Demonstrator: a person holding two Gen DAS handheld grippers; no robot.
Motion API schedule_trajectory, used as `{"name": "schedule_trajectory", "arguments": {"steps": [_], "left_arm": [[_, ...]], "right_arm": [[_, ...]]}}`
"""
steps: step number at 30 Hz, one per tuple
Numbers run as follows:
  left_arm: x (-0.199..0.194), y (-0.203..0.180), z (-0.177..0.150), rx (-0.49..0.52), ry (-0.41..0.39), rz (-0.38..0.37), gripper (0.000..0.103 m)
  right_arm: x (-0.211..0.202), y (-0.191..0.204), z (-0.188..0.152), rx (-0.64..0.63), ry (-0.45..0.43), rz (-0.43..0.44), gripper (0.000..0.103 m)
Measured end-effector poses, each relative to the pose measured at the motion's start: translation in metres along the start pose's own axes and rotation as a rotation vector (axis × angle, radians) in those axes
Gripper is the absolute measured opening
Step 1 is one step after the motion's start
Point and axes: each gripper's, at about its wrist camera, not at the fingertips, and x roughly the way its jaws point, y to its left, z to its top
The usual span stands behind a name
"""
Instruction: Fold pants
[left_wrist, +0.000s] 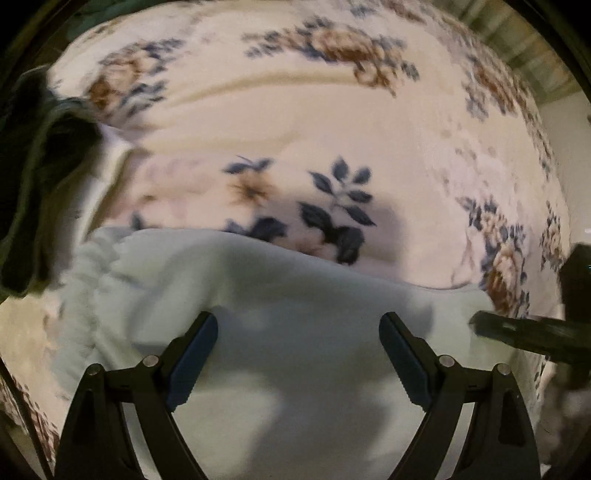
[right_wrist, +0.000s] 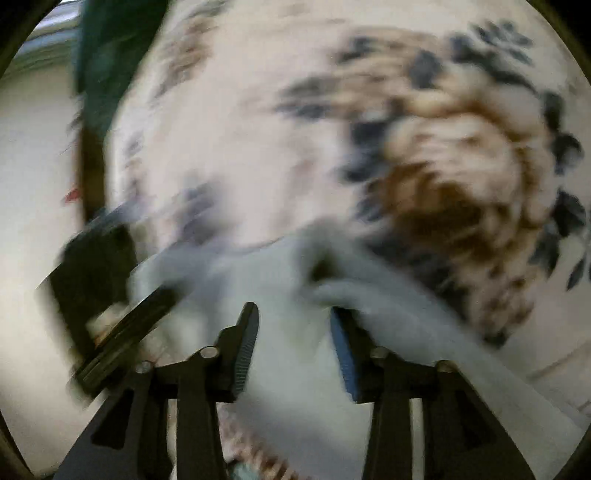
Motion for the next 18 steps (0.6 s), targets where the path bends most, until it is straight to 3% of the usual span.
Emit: {"name": "schedule_trajectory", "arguments": {"steps": [1,2,5,7,8,10,14,18], "left_arm": [[-0.008,0.005,-0.003,-0.007,-0.028,-0.017,0.089],[-0.017,0.012,-0.007,-0.017,-0.052,-0.041,0.089],[-0.05,0.045,-0.023,-0.056,-0.101,-0.07,0.089],[-0.071,0.067,-0.035,-0.088,-0.124,-0.074,0.089],[-0.078,0.076,-0.04,-0.103,-0.131,-0.063,0.089],[-0.089,0.098,-0.055,-0.143,-0.134,-0.032,0.089],[-0.074,0.132,-0.066,-0.248,-0.066,-0.029,0.089],[-0.036,0.141,-0.066,-0.317,0.02,-0.096,0.088]], "right_arm": [[0.006,-0.009,0.003,0.044,-0.031,-0.028,0.014],[0.01,-0.013,0.002,0.081,-0.051,-0.003,0.014],[-0.011,-0.002,-0.029,0.113,-0.144,0.051,0.03],[-0.032,-0.001,-0.071,0.114,-0.206,0.095,0.068],[-0.034,0.007,-0.096,0.126,-0.234,0.106,0.074],[-0.034,0.01,-0.148,0.165,-0.251,0.107,0.075],[-0.003,-0.003,-0.23,0.324,-0.196,0.118,0.075],[0.038,-0.028,-0.28,0.513,-0.191,0.145,0.075]]}}
